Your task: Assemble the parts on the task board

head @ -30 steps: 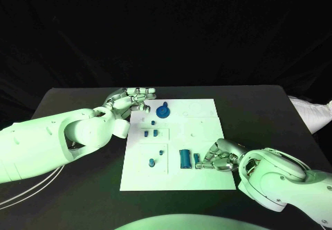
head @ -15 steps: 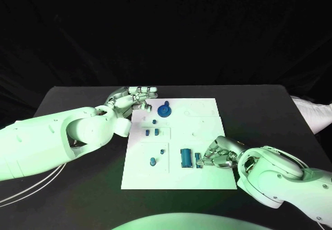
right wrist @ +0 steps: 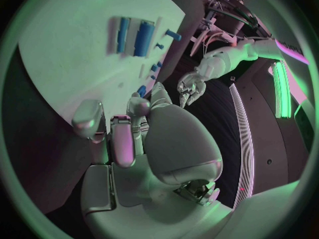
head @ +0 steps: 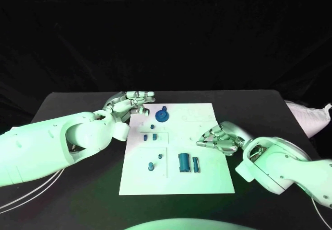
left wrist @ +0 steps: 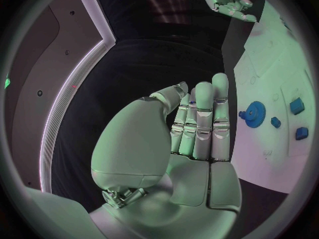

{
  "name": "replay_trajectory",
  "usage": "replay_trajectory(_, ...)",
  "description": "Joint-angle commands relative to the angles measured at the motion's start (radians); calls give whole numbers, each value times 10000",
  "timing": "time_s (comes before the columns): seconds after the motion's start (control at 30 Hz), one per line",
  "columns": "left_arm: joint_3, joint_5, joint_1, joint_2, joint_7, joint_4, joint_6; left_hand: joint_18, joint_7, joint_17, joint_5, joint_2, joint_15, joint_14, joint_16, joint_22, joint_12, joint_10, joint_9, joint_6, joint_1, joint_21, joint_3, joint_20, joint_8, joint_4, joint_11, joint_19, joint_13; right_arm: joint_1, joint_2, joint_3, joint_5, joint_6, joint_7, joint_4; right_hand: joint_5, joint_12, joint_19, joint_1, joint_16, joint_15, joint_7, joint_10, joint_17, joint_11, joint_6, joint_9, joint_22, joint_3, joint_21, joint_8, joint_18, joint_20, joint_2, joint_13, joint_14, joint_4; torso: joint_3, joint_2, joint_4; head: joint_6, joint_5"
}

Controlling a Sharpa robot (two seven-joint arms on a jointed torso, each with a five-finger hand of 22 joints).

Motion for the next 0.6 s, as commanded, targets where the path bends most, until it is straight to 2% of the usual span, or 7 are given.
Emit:
replay_trajectory(0.03, 6, 247, -72, 202, 383, -253, -70, 178, -47, -126, -28, -47, 28, -314, -180, -123, 110, -64, 5, -61, -336, -211, -244, 24, 16, 112, -10, -262, -8, 192, 247, -2, 4195, -427, 3332, -783, 41, -2453, -1815, 442, -2321, 152, 142, -1111, -2759, 95, -276, -166, -2608, 80, -2424, -183, 538, 112, 87, -1637, -718, -187, -101, -252, -37, 163, -105)
replay_trajectory(0.1, 6, 466, -137, 366, 575, -488, -194, 190, -135, -477, -32, -99, 45, -911, -842, -447, 248, 7, 18, -5, -576, -715, -565, 74, 74, 268, -58, -738, 6, 307, 518, -2, 5464, -293, 4044, -1429, 43, -3654, -2429, 826, -5227, 286, 260, -1623, -5729, 292, -442, -299, -3486, 155, -3537, -260, 604, 253, 200, -2752, -1896, -239, -134, -401, -48, 229, -104)
replay_trajectory(0.2, 6, 644, -209, 648, 821, -895, -329, 145, -132, -1375, -18, 38, 178, -1644, -2643, -1285, 188, -1, 7, 22, -570, -1899, -710, 232, 103, 393, 14, -1798, -71, 408, 1002, -2, 6948, 44, 4888, -2451, -194, -5423, -3309, 1467, -7877, 764, 626, -1962, -7162, 754, -707, -599, -4515, 356, -5173, -307, 520, 630, 287, -4798, -3003, -270, -174, -597, -65, 502, -156)
replay_trajectory(0.3, 6, 727, -255, 959, 995, -1350, -383, 118, -92, -2350, -16, 111, 542, -1750, -4794, -2568, -256, 29, 1, -19, -433, -3434, -659, 634, 13, 485, 101, -3008, -102, 456, 1496, 0, 7935, 410, 5514, -3421, -231, -6314, -3963, 1834, -9782, 1152, 709, -2049, -8262, 948, -798, -887, -5297, 542, -6384, -293, 418, 995, 318, -6183, -3883, -246, -205, -767, -52, 688, -218)
replay_trajectory(0.37, 6, 764, -279, 1107, 1088, -1567, -472, 174, -81, -2736, -8, 75, 753, -1906, -5704, -3131, -516, 18, -8, -51, -444, -3985, -713, 835, -64, 552, 175, -3335, -113, 470, 1740, 3, 8271, 580, 5764, -3852, -273, -6675, -4022, 2023, -10764, 1295, 770, -1726, -8994, 960, -838, -1203, -5915, 705, -7211, -271, 553, 1229, 253, -7322, -3607, -280, -215, -838, -62, 804, -237)
replay_trajectory(0.43, 6, 855, -316, 1300, 1196, -1830, -607, 244, -74, -2988, -15, 66, 784, -1649, -6327, -3628, -758, 87, -1, -72, -403, -4314, -785, 978, -155, 593, 215, -3317, -105, 482, 1997, 7, 8544, 734, 5991, -4268, -274, -6740, -3808, 2005, -11555, 1358, 722, -1675, -9555, 994, -745, -1485, -6384, 889, -7773, -254, 619, 1430, 292, -8323, -3432, -248, -219, -905, -59, 972, -259)
replay_trajectory(0.6, 8, 970, -423, 1783, 1334, -2496, -796, 225, -55, -3432, -8, 93, 887, -1466, -7455, -4466, -1235, 66, -13, -93, -282, -4668, -956, 1101, -326, 627, 301, -3166, -113, 490, 2503, 13, 8822, 1017, 6245, -4911, -309, -6712, -3243, 1768, -12618, 1430, 789, -1432, -10490, 1047, -619, -2014, -7131, 1245, -8595, -263, 633, 1483, 192, -9746, -3040, -379, -191, -1097, -28, 1158, -252)
